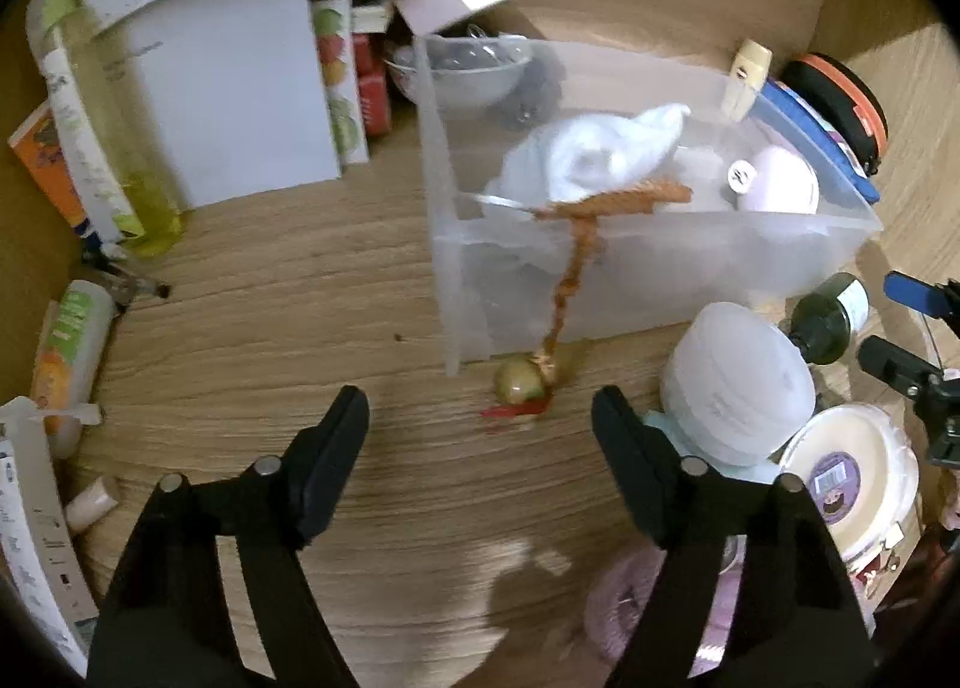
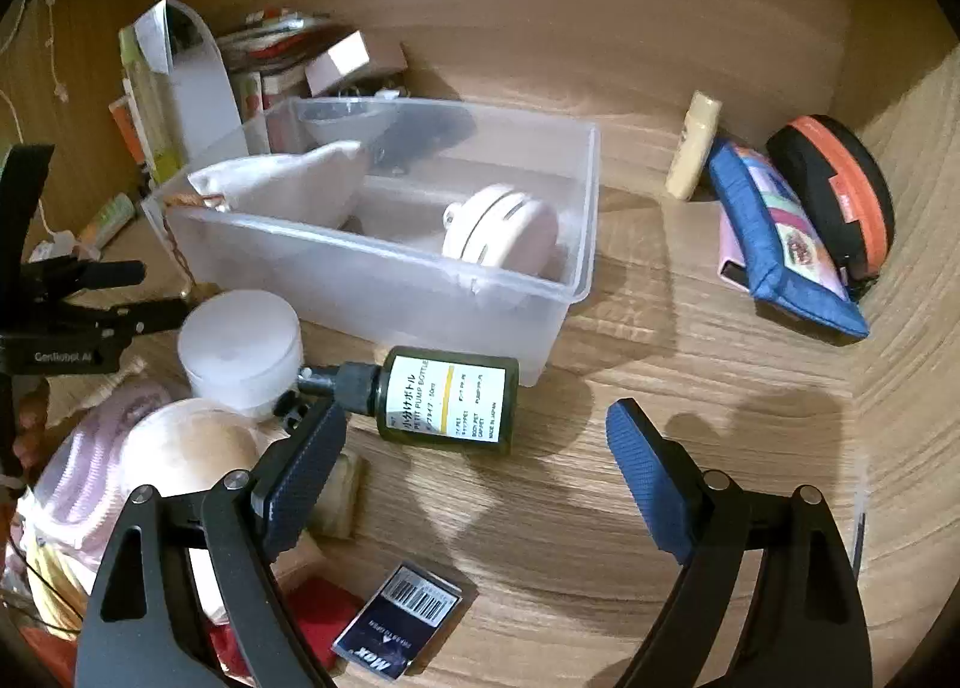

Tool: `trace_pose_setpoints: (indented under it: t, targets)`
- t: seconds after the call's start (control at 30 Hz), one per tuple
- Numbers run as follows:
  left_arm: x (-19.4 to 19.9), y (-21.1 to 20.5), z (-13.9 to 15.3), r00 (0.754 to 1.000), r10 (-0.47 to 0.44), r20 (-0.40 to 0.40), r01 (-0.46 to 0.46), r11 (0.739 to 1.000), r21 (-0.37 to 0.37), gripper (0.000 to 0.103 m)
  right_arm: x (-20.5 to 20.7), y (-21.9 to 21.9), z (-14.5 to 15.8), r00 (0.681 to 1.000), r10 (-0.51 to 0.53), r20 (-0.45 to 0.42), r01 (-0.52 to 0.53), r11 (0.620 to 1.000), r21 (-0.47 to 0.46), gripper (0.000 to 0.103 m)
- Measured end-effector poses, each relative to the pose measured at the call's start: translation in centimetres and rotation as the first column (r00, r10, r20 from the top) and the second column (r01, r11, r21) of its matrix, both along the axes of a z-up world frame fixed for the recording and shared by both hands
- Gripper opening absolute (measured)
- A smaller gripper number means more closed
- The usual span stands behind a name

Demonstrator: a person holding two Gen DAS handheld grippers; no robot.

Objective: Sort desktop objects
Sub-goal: 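Grasp the green dropper bottle with the right gripper while the left grasps the gold ornament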

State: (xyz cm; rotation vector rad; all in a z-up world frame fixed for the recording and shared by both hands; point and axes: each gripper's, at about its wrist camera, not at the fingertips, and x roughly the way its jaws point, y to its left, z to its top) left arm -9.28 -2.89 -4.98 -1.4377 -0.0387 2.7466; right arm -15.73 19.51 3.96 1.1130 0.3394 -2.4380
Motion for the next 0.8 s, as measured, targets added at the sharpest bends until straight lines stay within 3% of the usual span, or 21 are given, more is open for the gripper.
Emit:
trace_pose_setpoints:
  t: [0.3,0.37,0.53,0.63,0.8]
  targets:
    - [-0.9,0.1,-0.4,1.000,0.001,0.018,-0.002,1.000,0.007,0.065,-1.0,-0.9,-0.8,0.998,0.059,0.024,-0.059,0.998,-0.009,0.084]
    - [-0.8,0.3,-0.4,1.000,0.000,0.010,0.000,1.000,0.009,0.062,-1.1,-1.0,-0.8,0.997,0.065,0.028,-0.064,0.998,-0.020,0.079]
    - [-0.7,0.2,-0.2,1.000,-0.010,-0.016,0.009,1.000,-0.015,0.038,-1.5,-1.2,-1.3,0.996,0.075,0.056,-0.073,0.997,-0.025,0.054]
    - [-0.4,-0.7,0.1,1.000,-0.010,-0.019,0.010,1.000,0.010,0.031,-1.3,-1.0,-1.3,0.997,0.068,0.046,-0.066,0.997,-0.030,0.054]
    - [0.5,-1.7,0.8,0.999,0.007,-0.043,-0.006,1.000,0.026,0.030,-0.8,-0.2,-0.6,0.998,0.054,0.020,-0.053,0.997,-0.062,0.053]
